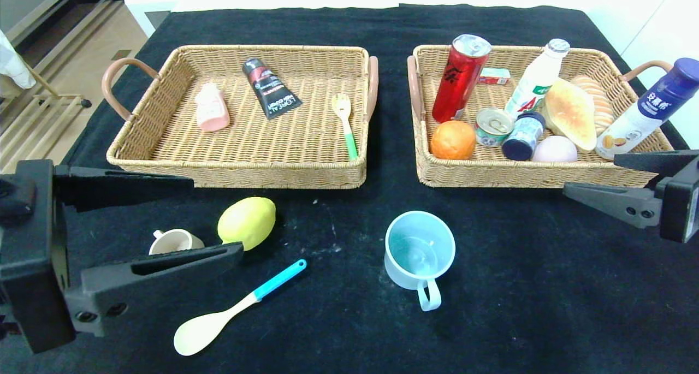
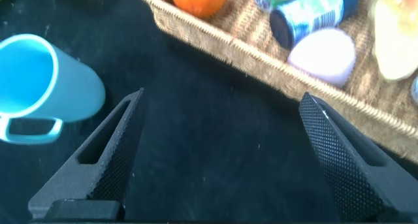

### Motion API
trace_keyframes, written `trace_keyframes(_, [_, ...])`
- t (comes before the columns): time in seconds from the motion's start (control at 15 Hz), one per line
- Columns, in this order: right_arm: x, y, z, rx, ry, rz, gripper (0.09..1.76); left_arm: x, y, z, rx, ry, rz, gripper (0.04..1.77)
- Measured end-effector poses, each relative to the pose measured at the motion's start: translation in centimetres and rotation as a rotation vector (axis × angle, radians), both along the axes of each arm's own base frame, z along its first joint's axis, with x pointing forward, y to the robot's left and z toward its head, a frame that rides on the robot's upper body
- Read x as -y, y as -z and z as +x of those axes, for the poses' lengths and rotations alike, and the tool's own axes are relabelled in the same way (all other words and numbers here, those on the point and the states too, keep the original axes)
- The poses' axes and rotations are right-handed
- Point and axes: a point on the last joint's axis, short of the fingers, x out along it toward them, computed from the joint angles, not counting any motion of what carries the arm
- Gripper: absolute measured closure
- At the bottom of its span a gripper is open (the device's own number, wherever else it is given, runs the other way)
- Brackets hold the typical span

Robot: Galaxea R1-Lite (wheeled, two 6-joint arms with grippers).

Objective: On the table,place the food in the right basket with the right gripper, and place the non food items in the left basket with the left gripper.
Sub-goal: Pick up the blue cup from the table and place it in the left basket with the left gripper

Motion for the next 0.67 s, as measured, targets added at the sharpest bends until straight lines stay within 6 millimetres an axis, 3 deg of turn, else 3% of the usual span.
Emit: trace_keyframes(0.67, [0.9, 1.4, -1.1, -0.034, 0.029, -0.006, 0.14, 0.2, 0.7, 0.4, -0.030, -0.010, 0.018, 0.09])
